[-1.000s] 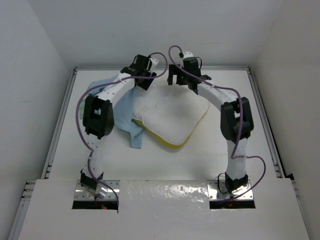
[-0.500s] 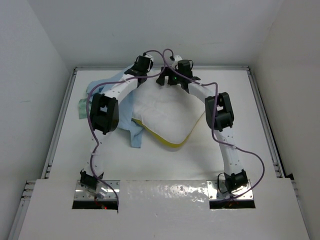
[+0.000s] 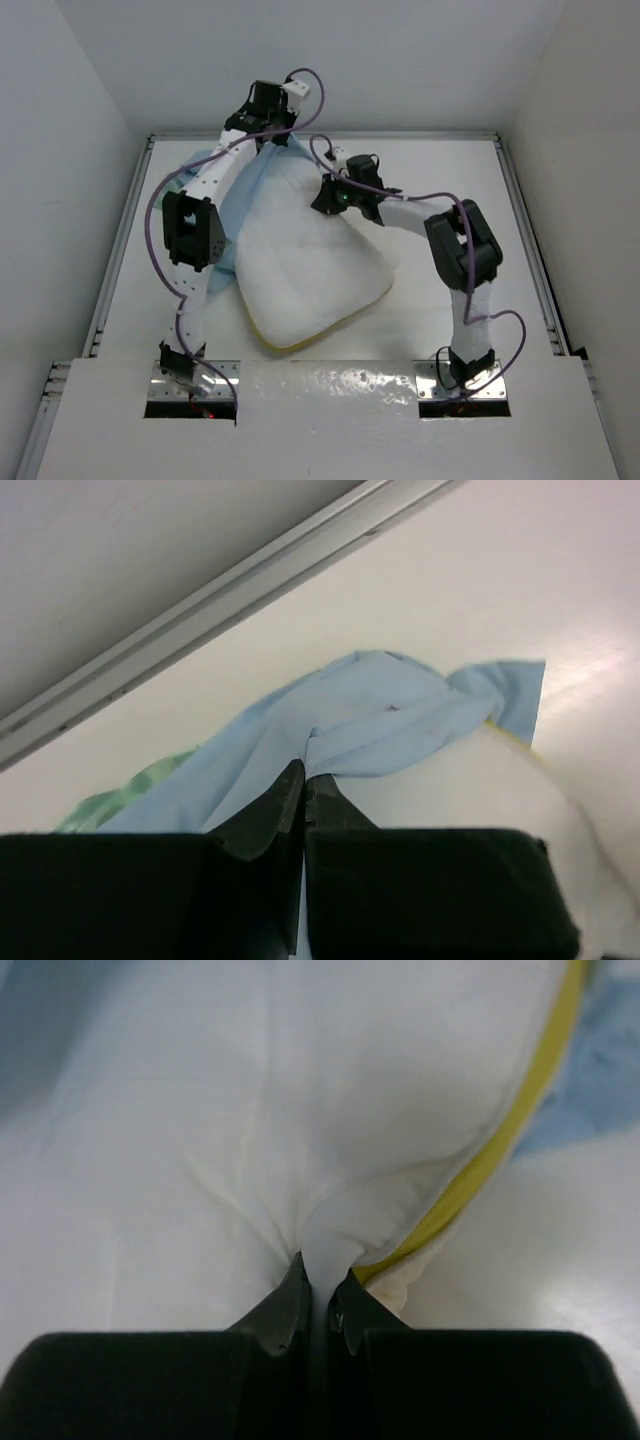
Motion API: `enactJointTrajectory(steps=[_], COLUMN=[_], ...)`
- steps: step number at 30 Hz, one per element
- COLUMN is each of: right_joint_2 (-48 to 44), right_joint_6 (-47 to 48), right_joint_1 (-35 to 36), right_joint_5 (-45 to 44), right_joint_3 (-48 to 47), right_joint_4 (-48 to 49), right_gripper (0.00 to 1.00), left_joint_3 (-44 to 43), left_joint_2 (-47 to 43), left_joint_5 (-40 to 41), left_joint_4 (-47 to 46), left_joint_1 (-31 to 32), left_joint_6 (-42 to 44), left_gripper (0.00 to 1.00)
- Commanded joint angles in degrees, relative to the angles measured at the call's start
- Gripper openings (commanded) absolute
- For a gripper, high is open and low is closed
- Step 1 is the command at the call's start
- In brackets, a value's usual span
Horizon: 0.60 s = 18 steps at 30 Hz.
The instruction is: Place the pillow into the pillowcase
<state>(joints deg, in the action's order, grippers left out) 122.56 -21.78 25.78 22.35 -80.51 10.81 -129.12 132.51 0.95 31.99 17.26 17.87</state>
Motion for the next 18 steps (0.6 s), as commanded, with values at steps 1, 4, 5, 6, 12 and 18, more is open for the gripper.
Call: enactJointTrajectory(steps=[1, 4, 5, 6, 12, 18], right_joint_2=[-12.42, -18.93, -20.16, -21.39, -26.06, -23.87], right_joint_6=[-5.0, -9.49, -10.73, -11.61, -20.83, -32.27], right_joint_1=[5.68, 6.21, 6.21, 6.21, 5.95, 1.82], right_joint_5=[0.52, -4.23, -8.07, -10.11, -25.31, -47.98], right_joint_3=[9.02, 15.79, 17.3, 18.45, 28.12, 30.77], right_joint_4=[13.24, 20.9, 22.57, 25.9, 47.25, 43.79], right_gripper=[0.0, 0.0, 0.0, 0.0, 0.0, 0.0], left_joint_3=[1.74, 5.45, 7.63, 8.79, 14.33, 19.5], left_joint_2=[-9.35, -12.53, -14.36, -15.43, -20.53, -24.66], left_joint_5=[-12.52, -19.29, -22.19, -25.61, -49.78, -53.71], left_joint_4=[2.97, 10.51, 12.47, 13.96, 24.32, 34.28], left_joint_1=[3.57, 7.26, 8.48, 8.93, 13.41, 14.21], left_joint_6=[3.21, 9.63, 11.99, 12.8, 18.59, 30.2], left_gripper=[0.0, 0.0, 0.0, 0.0, 0.0, 0.0])
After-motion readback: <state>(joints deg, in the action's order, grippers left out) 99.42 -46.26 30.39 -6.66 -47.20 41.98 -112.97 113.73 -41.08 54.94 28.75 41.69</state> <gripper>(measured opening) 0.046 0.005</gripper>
